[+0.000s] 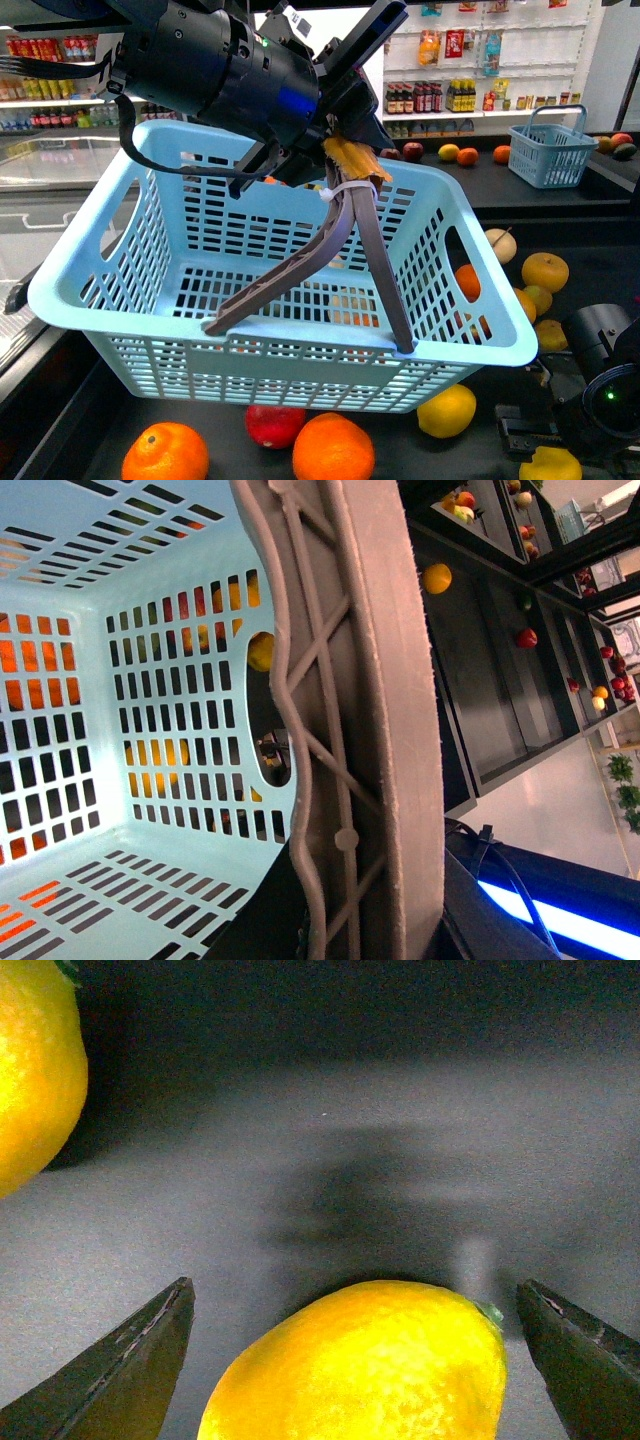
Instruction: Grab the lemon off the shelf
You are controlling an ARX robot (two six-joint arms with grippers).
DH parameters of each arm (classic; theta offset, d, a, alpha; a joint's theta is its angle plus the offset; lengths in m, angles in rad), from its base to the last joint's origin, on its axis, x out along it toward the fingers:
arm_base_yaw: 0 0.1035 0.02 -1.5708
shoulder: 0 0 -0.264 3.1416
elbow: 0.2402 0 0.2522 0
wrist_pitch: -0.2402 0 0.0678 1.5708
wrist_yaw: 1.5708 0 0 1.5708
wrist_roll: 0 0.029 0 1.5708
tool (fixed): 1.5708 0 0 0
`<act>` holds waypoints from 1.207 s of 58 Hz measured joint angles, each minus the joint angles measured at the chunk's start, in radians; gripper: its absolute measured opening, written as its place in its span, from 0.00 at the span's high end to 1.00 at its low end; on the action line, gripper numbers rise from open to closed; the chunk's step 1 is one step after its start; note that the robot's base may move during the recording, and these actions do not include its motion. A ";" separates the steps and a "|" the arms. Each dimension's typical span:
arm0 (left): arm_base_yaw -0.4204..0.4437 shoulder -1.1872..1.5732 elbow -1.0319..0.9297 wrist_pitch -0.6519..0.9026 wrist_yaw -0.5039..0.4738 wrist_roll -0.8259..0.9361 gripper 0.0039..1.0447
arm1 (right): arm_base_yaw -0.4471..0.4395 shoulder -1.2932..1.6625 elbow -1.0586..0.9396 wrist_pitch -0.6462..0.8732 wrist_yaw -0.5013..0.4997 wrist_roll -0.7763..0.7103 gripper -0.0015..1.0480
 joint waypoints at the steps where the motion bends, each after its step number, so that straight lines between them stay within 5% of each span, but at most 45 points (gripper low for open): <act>1: 0.000 0.000 0.000 0.000 0.000 0.000 0.84 | 0.001 0.001 0.000 0.000 0.000 -0.003 0.07; 12: 0.000 0.000 0.000 0.000 0.000 0.000 0.84 | 0.013 0.003 -0.005 -0.003 0.015 -0.021 0.07; 27: 0.000 0.000 0.000 0.000 0.000 0.000 0.84 | 0.013 0.003 -0.023 -0.006 0.030 -0.044 0.45; 34: 0.000 0.000 0.000 0.000 0.000 0.000 0.84 | 0.013 0.003 -0.031 -0.002 0.029 -0.050 0.54; 70: 0.000 0.000 0.000 0.000 0.000 0.000 0.84 | -0.028 -0.138 -0.115 0.008 0.006 -0.077 0.59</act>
